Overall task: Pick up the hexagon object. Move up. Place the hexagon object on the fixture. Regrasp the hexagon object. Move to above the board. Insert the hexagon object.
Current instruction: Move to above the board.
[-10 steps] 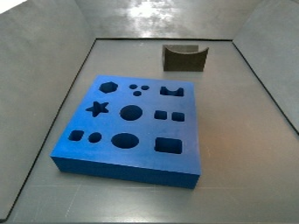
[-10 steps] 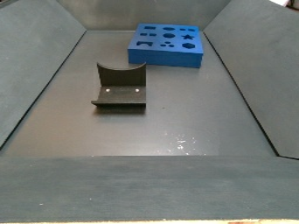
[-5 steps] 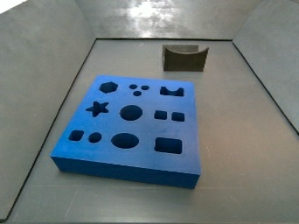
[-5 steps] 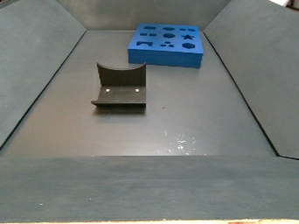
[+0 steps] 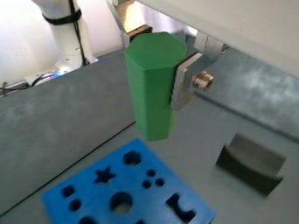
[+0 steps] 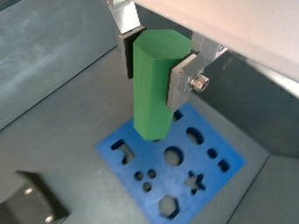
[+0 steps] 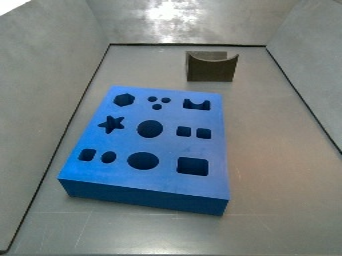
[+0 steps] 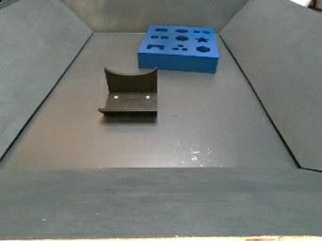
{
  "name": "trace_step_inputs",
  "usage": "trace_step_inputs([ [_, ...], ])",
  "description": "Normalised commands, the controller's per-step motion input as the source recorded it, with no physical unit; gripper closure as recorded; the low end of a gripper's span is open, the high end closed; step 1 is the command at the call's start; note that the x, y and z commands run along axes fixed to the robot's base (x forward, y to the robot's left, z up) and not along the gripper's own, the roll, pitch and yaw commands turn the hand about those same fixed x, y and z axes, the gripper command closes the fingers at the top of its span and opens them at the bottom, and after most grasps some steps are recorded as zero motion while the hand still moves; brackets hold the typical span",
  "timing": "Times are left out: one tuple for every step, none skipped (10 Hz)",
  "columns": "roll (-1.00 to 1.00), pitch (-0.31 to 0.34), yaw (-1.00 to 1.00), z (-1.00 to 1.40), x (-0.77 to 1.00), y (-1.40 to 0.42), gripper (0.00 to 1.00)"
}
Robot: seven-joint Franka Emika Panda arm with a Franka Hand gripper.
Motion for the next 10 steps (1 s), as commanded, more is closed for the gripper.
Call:
trace_step_inputs([
  [-0.49, -0.411, 0.01, 0.02, -0.3, 0.15, 1.0],
  [-0.39, -0.398, 0.01, 0.02, -0.29, 0.14, 1.0],
  [-0.31, -0.36, 0.01, 0.02, -0.27, 0.14, 1.0],
  [-0.29, -0.342, 0.0, 0.02, -0.26, 0.14, 1.0],
  [-0.25, -0.31, 0.0, 0.02, -0.24, 0.12, 1.0],
  [-0.23, -0.289, 0.0, 0.02, -0.23, 0.11, 1.0],
  [-0.21, -0.273, 0.0, 0.02, -0.21, 0.11, 1.0],
  [-0.2, -0.256, 0.0, 0.02, -0.2, 0.09, 1.0],
  [-0.18, -0.234, -0.01, 0.02, -0.19, 0.09, 1.0],
  [-0.17, -0.227, -0.01, 0.01, -0.18, 0.08, 1.0],
])
